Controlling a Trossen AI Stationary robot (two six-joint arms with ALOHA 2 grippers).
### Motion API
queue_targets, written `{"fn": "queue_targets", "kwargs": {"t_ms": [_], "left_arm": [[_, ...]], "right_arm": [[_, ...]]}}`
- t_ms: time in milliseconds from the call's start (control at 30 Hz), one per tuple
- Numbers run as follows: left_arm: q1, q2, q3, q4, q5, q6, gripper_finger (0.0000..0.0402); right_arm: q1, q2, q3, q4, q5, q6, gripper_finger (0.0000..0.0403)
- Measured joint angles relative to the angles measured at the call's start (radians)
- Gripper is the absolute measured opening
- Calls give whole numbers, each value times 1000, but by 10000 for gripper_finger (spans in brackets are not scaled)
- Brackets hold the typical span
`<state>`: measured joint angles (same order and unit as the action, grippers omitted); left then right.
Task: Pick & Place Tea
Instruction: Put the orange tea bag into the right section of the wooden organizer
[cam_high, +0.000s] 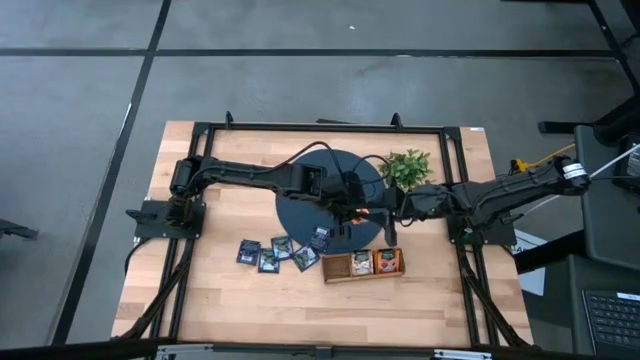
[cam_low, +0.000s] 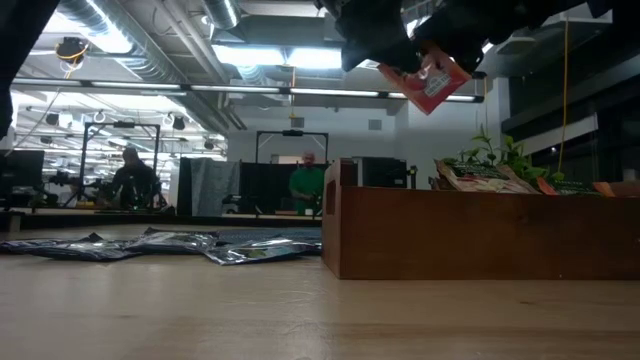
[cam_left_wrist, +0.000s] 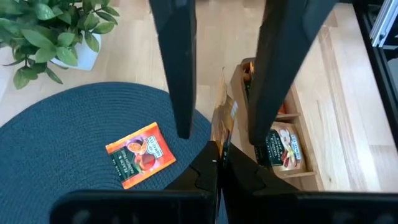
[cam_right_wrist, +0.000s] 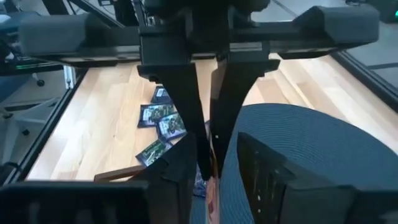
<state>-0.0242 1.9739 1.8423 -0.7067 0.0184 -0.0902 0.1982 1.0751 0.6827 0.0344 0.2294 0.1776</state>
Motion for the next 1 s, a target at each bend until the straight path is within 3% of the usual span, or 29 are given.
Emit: {"fn": "queue_targets", "kwargs": {"t_ms": [100,300,733,1000], "left_arm": [[0,0,0,0,0,0,4],[0,0,0,-1,1,0,10],[-1,-2,-2,-101,0,23,24],[-23,-31,-77,-8,11,87,20]], "right_arm": [[-9,-1,0,0,-15,-1,98],[-12,0,0,-1,-45,-29,11],[-8,-4,0,-89,-49,80,4],[69,-75,0,-166,-70,212,2]]}}
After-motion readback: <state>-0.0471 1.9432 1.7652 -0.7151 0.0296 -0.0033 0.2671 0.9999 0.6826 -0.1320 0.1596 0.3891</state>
